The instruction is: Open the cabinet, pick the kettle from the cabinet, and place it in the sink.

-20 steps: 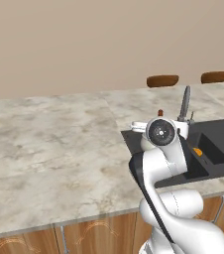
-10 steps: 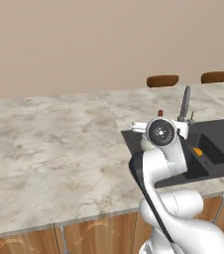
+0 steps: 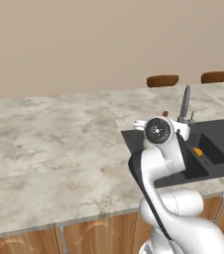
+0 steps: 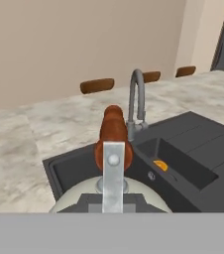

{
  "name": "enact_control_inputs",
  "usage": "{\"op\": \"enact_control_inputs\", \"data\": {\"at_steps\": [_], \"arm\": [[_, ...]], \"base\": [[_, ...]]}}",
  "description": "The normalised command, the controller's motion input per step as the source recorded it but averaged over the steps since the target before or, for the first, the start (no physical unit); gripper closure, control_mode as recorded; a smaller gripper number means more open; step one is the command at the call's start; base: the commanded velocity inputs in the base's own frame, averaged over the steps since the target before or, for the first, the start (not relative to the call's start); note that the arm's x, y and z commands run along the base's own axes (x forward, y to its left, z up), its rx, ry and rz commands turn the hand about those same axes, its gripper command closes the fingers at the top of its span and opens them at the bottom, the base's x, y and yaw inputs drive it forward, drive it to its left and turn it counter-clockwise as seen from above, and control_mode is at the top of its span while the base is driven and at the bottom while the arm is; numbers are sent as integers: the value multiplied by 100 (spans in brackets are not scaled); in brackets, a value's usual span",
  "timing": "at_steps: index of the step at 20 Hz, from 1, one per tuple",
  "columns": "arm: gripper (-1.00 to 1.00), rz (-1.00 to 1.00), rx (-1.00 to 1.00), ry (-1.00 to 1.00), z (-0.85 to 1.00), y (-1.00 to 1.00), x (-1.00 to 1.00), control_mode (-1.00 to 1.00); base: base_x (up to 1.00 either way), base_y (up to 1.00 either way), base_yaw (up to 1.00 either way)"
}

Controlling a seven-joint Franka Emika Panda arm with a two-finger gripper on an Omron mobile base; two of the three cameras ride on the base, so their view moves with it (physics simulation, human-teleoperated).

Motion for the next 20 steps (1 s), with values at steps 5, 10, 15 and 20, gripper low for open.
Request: {"op": "enact_control_inputs", "data": {"at_steps": [5, 10, 15, 20], "arm": [[100, -9, 7, 9, 1, -17, 14, -100], [100, -3, 7, 18, -1, -26, 14, -100], [100, 0, 0, 1, -13, -19, 17, -100], [100, -1, 0, -12, -30, -15, 15, -100]], "base": [[0, 0, 0], [0, 0, 0], [0, 0, 0], [0, 0, 0]]}}
